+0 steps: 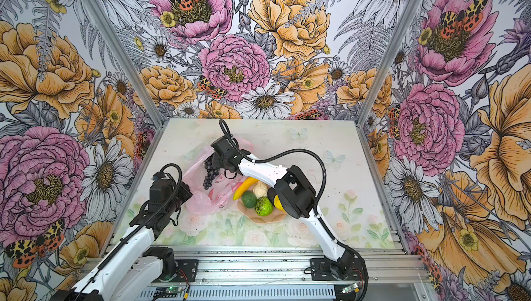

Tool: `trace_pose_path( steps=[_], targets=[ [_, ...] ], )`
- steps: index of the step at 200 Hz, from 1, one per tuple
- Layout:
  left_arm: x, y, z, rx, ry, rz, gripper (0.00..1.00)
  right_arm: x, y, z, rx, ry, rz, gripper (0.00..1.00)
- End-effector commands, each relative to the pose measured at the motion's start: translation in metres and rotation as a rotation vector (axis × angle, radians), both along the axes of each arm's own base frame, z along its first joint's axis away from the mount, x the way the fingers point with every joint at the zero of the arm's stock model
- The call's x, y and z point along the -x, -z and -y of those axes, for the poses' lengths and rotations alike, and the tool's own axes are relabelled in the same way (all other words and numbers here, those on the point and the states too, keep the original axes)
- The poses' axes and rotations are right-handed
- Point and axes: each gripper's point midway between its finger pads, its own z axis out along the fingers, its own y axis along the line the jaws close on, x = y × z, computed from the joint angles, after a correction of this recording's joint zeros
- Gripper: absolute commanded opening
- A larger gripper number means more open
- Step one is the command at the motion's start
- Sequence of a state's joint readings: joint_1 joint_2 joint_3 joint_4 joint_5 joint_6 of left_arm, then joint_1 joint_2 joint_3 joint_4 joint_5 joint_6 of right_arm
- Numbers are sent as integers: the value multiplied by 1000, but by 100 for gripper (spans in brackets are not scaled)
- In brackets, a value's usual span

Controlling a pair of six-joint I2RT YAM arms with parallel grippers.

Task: Take fruits out of the plastic bag
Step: Pick up the fruit from the plastic bag.

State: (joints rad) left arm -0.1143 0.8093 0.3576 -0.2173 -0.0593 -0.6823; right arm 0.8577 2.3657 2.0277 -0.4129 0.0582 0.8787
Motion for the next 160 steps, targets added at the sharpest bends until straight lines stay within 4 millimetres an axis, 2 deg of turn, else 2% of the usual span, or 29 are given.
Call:
trace_pose_path(
  steps=[1,20,65,160],
  targets=[
    [5,4,5,9,23,-16,0,-11,-8,-14,-49,12,21,48],
    [6,4,8,8,30,-14,0,-17,-4,-22,-57,9,30,48],
    [8,1,5,5,14,7,0,-31,9,-24,-59,38,32,46],
    [8,1,5,6,17,15,0,-53,22,-22,-50,61,59,31]
  ],
)
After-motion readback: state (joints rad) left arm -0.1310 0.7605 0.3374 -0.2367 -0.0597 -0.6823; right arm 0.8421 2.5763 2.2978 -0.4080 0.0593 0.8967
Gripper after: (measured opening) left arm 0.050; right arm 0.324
